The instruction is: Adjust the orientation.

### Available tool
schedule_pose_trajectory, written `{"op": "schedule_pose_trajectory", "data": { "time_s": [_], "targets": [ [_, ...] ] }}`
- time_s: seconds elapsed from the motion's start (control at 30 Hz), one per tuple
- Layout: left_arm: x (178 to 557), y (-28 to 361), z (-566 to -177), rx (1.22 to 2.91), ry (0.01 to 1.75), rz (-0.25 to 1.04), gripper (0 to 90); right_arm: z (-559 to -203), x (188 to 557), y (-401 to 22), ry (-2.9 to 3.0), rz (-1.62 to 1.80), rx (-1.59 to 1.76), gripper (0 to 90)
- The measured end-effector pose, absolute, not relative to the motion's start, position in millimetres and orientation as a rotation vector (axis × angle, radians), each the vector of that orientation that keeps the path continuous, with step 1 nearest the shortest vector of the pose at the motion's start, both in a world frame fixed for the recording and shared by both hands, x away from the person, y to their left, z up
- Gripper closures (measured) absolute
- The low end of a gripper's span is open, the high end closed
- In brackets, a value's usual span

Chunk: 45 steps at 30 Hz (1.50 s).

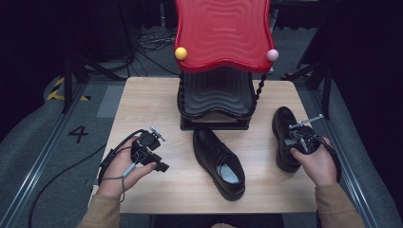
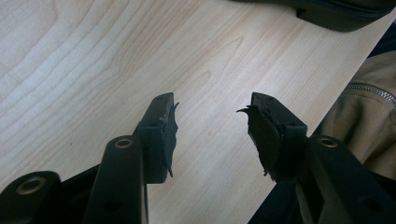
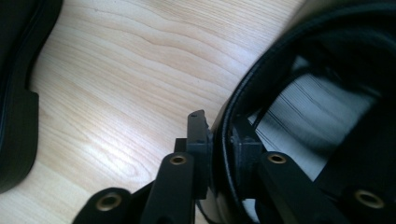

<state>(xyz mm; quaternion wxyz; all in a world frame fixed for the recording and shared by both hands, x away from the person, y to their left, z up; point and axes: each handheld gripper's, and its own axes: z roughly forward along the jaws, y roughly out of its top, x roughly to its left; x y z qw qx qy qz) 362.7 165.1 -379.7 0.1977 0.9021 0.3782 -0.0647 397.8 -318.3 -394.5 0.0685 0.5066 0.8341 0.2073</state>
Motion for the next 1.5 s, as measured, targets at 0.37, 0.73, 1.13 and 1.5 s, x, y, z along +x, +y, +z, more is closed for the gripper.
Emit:
{"op": "schedule_pose_trajectory", "data": {
  "time_s": [0.37, 0.73, 1.13, 1.5],
  "targets": [
    [377, 146, -379, 2.541, 0.988, -0.196, 52.4, -381, 372, -319, 2.554, 0.652, 1.464, 82.7],
    [386, 137, -377, 2.547, 0.948, -0.197, 52.5, -354, 333, -294, 2.661, 0.624, 1.262, 82.4],
    [386, 137, -377, 2.552, 0.949, -0.199, 52.6, -346, 315, -268, 2.819, 0.661, 1.019, 81.4],
    [376, 151, -379, 2.535, 0.999, -0.194, 52.6, -348, 318, -241, 2.876, 0.652, 0.81, 81.6]
  ]
}}
